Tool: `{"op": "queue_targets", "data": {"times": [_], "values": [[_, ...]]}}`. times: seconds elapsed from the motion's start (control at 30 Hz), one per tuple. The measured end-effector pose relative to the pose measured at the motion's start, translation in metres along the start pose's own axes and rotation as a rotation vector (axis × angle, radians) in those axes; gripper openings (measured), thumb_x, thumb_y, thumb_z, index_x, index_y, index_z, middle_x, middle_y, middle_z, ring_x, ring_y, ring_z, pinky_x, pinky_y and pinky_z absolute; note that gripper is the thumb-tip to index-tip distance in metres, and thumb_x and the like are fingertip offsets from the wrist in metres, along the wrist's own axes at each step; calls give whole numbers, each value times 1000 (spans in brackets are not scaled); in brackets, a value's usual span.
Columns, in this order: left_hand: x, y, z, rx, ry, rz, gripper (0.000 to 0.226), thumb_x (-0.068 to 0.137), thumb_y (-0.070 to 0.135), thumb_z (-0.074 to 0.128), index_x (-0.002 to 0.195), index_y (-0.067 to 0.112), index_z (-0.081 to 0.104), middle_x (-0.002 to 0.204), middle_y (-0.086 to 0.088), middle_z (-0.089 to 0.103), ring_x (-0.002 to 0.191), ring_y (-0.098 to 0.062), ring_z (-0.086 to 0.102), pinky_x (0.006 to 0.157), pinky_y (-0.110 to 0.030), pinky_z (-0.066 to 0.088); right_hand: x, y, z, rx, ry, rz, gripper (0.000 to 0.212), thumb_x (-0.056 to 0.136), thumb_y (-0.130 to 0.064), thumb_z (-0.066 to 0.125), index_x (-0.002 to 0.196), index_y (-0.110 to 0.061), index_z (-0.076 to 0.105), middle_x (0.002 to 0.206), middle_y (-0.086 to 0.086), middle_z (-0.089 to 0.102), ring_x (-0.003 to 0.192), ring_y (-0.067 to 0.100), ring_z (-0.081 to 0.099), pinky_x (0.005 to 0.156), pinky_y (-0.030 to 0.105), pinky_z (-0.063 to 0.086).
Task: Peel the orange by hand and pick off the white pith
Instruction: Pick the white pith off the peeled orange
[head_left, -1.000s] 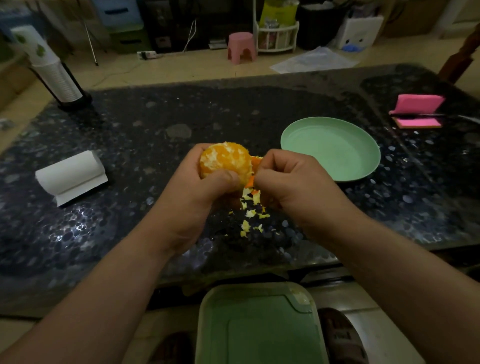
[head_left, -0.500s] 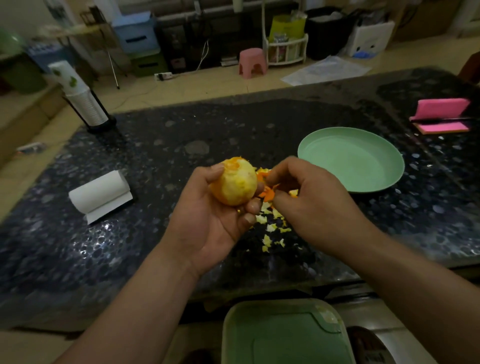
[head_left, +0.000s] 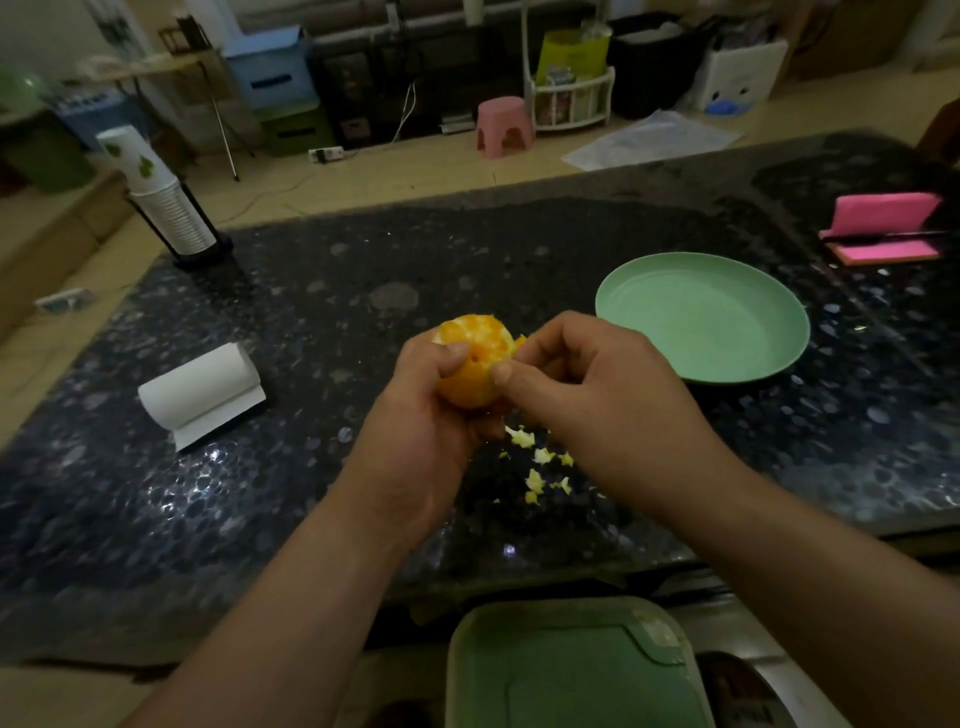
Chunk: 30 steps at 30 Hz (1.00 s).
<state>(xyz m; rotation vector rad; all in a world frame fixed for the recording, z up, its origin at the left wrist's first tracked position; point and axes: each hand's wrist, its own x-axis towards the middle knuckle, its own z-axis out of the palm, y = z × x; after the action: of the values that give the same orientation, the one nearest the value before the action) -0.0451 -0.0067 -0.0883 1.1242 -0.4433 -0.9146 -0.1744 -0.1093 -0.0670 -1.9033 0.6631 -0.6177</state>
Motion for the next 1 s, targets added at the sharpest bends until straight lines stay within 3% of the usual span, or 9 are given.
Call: {"op": "queue_targets", "data": {"times": [0.13, 0.3, 0.47, 0.63, 0.9, 1.0], "values": [[-2, -3, 4, 124, 34, 103, 41, 86, 30, 59, 126, 24, 57, 107, -4, 72, 91, -19, 70, 68, -33, 55, 0, -1, 0, 31, -14, 91, 16, 92, -38, 74, 84, -25, 70, 75, -1, 76, 64, 14, 71, 61, 38, 60], [-4, -5, 5, 372, 58, 249, 44, 88, 33, 61, 131, 34, 50, 116, -3, 67, 95, -18, 70, 76, -32, 58, -1, -2, 0, 105, -59, 165, 15, 93, -30, 71, 82, -20, 72, 75, 2, 76, 62, 13, 69, 61, 33, 60], [-9, -6, 5, 470, 27, 318, 45, 92, 32, 60, 134, 34, 46, 118, -5, 64, 97, -15, 68, 78, -29, 57, -2, 0, 1, 199, -66, 205, 17, 92, -26, 72, 83, -12, 71, 78, 7, 76, 68, 16, 70, 62, 34, 62], [-8, -7, 8, 407, 45, 268, 41, 90, 33, 60, 129, 35, 50, 113, 1, 66, 93, -12, 69, 75, -28, 56, -2, 0, 0, 267, -79, 203, 14, 91, -21, 71, 83, -10, 70, 78, 7, 76, 66, 15, 69, 62, 35, 60], [-3, -5, 10, 151, 48, 163, 40, 87, 27, 59, 126, 21, 56, 96, 2, 74, 83, -15, 70, 72, -31, 56, -3, 2, -3, 368, -137, 204, 14, 96, -7, 63, 84, -12, 68, 75, 5, 76, 70, 17, 68, 62, 35, 54], [-2, -5, 8, 176, 66, 171, 39, 88, 28, 60, 126, 24, 56, 105, -4, 72, 87, -19, 69, 74, -34, 55, -3, 2, -5, 376, -152, 210, 12, 98, -13, 65, 88, -10, 70, 82, 8, 79, 73, 18, 70, 64, 36, 56]]}}
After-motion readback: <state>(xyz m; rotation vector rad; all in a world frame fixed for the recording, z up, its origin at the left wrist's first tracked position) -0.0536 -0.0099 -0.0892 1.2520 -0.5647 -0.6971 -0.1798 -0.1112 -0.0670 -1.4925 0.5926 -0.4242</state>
